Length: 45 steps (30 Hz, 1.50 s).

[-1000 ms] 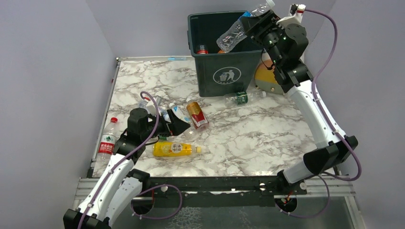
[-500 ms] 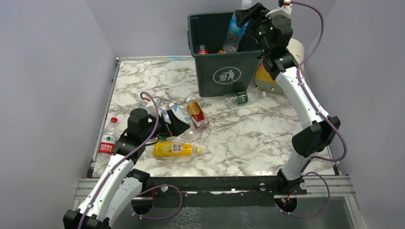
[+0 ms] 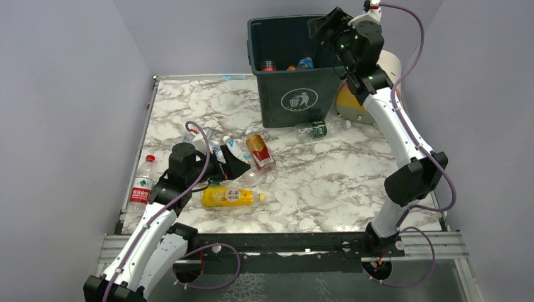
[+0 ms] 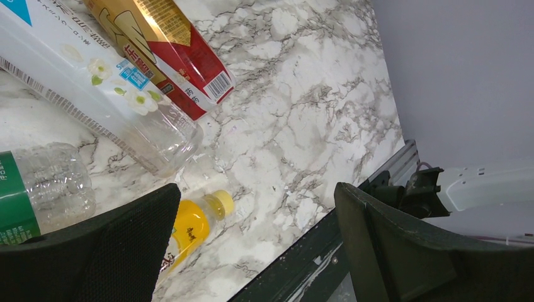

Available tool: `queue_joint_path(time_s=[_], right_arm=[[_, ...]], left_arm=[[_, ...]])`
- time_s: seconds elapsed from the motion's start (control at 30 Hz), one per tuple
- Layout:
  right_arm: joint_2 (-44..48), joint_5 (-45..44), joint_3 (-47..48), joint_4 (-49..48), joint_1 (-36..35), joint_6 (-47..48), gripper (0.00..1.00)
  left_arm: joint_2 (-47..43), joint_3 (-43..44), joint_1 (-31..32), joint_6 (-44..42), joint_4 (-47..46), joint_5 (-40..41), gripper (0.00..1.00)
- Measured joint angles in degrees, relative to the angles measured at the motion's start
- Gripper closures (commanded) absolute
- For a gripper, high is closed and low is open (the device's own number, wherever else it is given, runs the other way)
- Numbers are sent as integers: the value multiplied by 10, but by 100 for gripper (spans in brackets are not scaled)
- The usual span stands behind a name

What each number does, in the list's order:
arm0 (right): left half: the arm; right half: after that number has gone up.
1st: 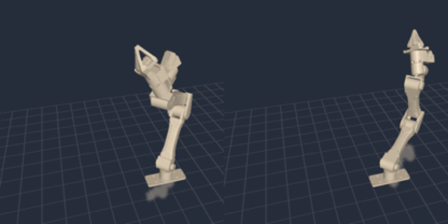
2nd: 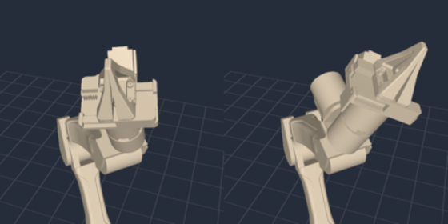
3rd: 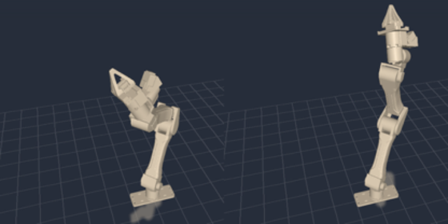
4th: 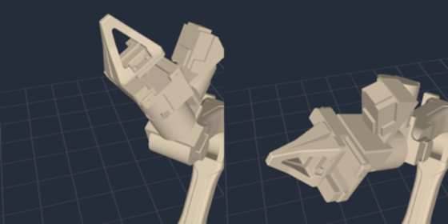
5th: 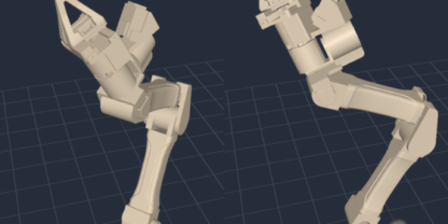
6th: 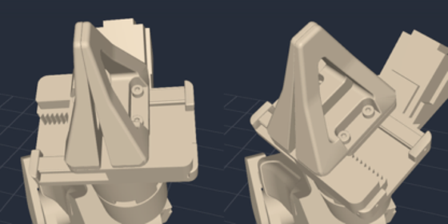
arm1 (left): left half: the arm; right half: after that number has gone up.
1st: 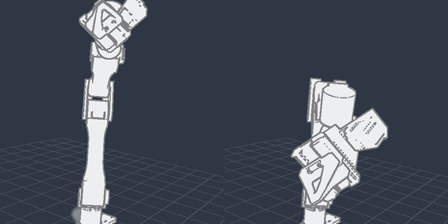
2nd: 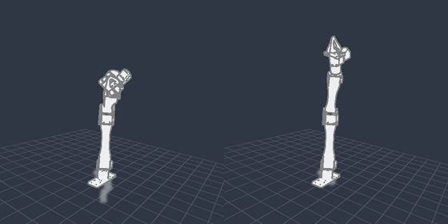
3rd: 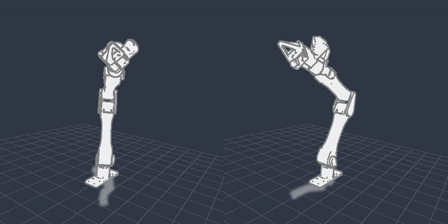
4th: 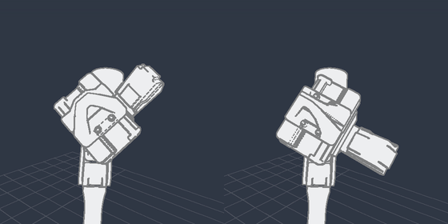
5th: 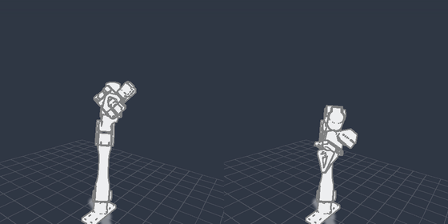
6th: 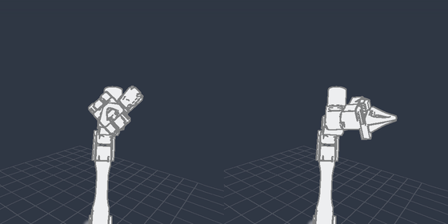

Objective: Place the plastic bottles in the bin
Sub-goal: Place the plastic bottle in the trash bin, then pick up the plastic bottle at the center of the board.

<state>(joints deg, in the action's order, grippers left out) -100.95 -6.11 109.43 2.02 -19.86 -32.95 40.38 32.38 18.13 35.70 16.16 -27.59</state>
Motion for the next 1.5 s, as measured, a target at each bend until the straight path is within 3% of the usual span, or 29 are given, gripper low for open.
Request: queue_joint_path(time_s=[0.17,0.33,0.73,1.17,1.5], right_arm=[[50,19,-67,11,0,-2,7],[157,32,-175,27,0,-7,0],[359,42,-369,80,0,-5,1],[370,42,-516,148,0,-6,1],[336,42,-553,148,2,-36,1]], left_arm=[[1,0,0,-1,0,0,1],[4,1,0,-4,1,0,1],[-11,6,0,-3,2,-2,1],[47,-1,0,-10,-11,0,1],[145,1,12,-8,-110,0,1]])
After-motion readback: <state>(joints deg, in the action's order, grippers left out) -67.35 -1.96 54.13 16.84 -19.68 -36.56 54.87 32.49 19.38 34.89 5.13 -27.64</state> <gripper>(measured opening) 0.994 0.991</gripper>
